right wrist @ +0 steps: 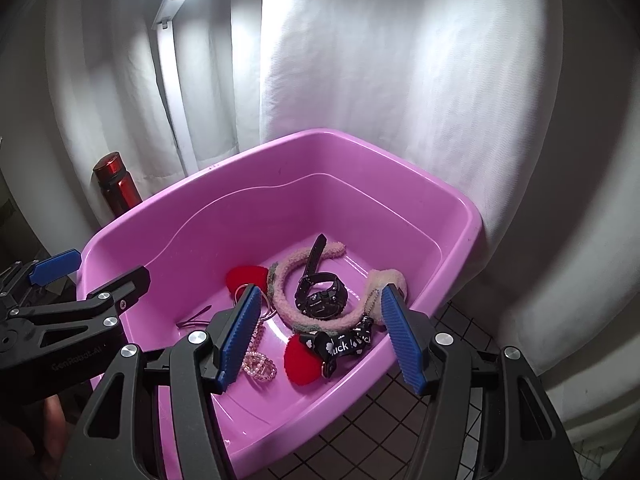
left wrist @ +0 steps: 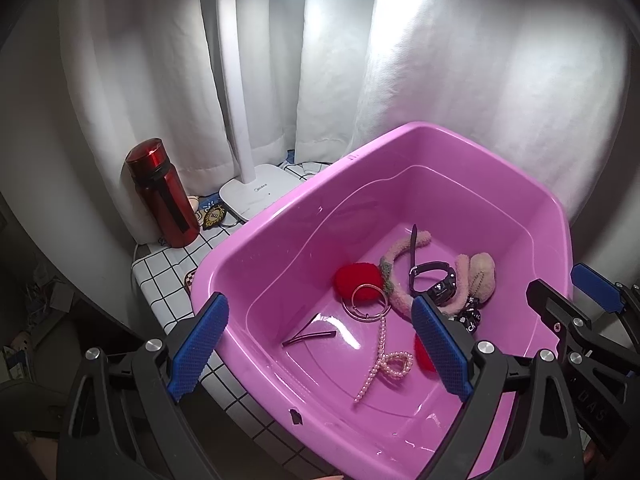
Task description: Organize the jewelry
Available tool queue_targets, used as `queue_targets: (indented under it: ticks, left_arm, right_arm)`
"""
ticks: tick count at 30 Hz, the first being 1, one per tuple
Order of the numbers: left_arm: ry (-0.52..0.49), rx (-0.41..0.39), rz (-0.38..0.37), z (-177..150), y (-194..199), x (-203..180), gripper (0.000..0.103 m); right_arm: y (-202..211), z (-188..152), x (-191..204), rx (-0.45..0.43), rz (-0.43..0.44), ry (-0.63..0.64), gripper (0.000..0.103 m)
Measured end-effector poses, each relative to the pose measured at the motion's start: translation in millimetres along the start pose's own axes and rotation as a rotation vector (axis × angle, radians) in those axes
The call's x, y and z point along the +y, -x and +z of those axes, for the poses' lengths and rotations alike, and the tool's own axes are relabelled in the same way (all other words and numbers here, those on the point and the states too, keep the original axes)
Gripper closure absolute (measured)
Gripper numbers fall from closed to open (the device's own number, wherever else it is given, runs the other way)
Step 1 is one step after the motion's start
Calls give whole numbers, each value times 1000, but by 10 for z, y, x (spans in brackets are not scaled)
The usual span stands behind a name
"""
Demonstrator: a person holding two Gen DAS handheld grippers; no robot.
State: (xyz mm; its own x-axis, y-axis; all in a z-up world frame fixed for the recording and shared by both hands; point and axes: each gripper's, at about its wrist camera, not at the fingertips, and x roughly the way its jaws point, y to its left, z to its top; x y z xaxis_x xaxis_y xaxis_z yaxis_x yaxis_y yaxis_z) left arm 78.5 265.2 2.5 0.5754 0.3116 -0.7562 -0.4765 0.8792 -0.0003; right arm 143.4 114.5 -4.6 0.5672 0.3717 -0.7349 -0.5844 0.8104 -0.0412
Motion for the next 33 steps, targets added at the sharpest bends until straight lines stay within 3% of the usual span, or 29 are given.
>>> queue_targets:
  ticks: [33]
  left_arm:
    - [-4,-2,0,-55,113,-19,12]
  right_arm:
    - [108,-27,-30,-3,3,5,43]
